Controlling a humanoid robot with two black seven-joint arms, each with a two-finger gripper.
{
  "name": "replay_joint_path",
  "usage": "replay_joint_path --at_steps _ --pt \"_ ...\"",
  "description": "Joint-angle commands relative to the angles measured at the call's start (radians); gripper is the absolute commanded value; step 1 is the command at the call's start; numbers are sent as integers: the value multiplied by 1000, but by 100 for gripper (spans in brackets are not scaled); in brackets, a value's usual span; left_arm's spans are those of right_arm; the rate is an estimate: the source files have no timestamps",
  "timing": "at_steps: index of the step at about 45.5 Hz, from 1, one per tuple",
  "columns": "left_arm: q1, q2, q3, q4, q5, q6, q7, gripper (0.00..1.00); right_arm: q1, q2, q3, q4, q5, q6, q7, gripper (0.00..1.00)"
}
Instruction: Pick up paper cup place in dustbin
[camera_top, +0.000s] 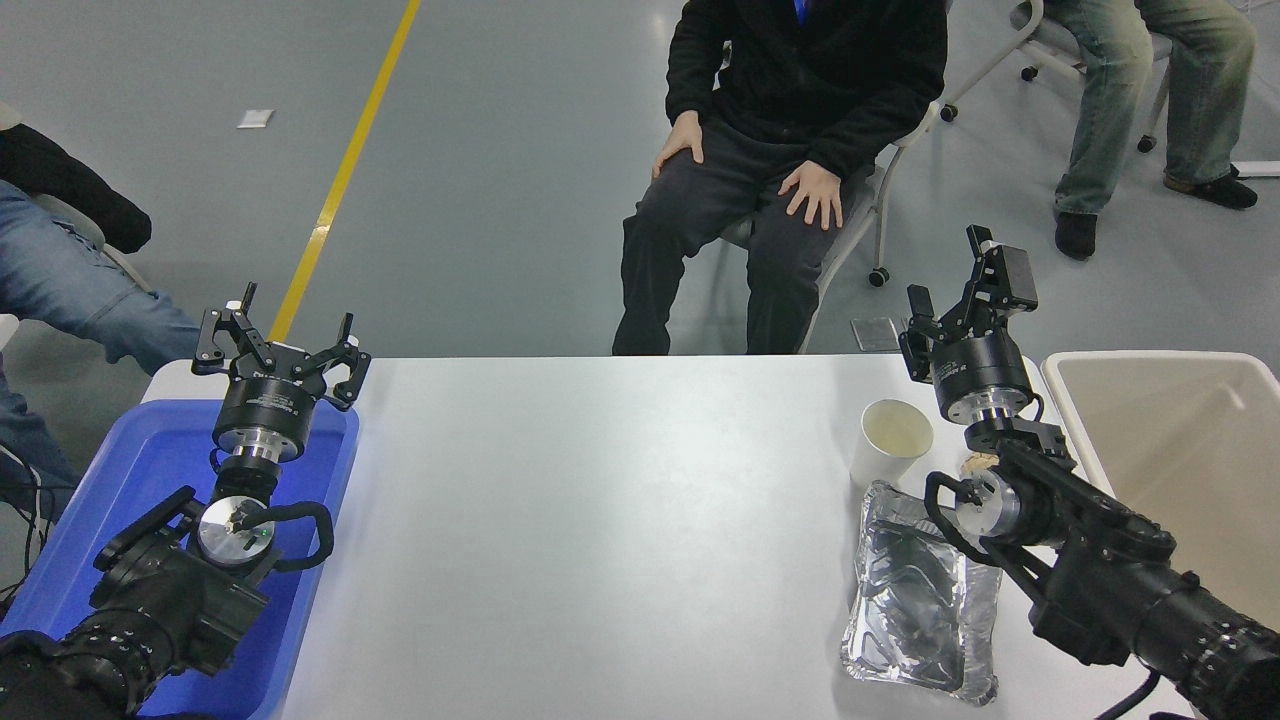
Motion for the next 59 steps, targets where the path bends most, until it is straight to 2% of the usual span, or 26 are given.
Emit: replay_joint_path --at_steps 1,59 --pt "0 0 0 0 0 0 0 99 4 -5 -11 -2 0 0 0 100" --pt "1 0 0 0 0 3 0 99 34 -49 -14 2 0 0 0 100"
